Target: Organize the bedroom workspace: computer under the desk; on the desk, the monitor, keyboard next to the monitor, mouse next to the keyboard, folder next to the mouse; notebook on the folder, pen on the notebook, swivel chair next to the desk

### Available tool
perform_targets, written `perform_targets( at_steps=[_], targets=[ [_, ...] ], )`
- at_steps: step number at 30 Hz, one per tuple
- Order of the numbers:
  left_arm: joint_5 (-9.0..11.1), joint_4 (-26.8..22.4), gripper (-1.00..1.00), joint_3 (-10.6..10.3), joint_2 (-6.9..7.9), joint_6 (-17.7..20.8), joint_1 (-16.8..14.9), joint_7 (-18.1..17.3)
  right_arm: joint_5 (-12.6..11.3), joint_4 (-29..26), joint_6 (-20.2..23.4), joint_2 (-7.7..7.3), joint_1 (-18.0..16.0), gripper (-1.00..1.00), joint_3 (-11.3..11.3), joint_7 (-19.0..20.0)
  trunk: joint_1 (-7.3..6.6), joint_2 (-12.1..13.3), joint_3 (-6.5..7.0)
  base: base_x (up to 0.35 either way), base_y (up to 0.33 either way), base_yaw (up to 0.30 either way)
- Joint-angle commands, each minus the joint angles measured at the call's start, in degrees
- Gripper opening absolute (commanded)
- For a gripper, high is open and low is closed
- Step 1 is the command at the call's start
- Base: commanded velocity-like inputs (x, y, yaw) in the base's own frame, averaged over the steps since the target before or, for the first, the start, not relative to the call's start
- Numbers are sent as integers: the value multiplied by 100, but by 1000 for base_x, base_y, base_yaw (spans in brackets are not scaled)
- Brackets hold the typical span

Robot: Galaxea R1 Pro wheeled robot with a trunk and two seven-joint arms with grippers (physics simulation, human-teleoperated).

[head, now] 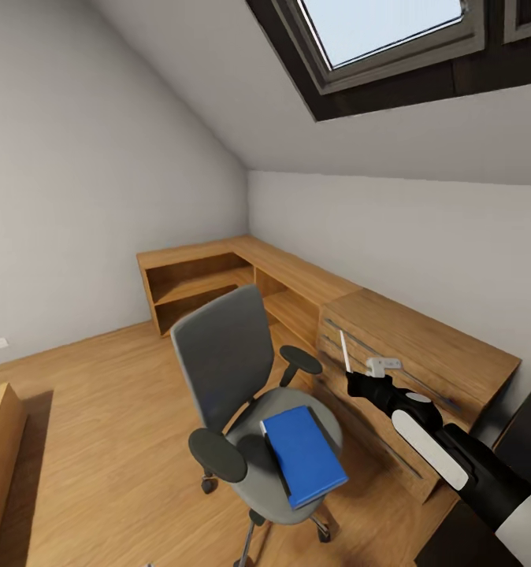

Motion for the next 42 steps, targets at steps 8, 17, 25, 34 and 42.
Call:
perform_targets(
  at_steps=[8, 17, 25, 34, 42],
  targets=[
    [74, -9, 100, -35, 7, -38, -3, 26, -46, 14, 2, 3, -8, -100, 19, -54, -176, 318, 140, 0, 0, -15],
    [83, -1, 100, -30, 12, -33, -4, 16, -45, 140, -13, 3, -8, -100, 8, -45, -176, 318, 161, 0, 0, -237],
    [81, 206, 100, -45, 7, -39, -3, 16, -45, 167, -14, 3, -8, -100, 2, -45, -176, 318, 183, 0, -13, -276],
    [77, 287, 100, -51, 4, -41, -3, 18, -45, 249, -14, 3, -7, -100, -34, -50, -176, 318, 208, 0, -217, -277],
    [77, 290, 100, -51, 4, -41, -3, 16, -29, 320, -14, 3, -6, -100, -50, -56, -176, 318, 229, 0, -22, -277]
  ],
)
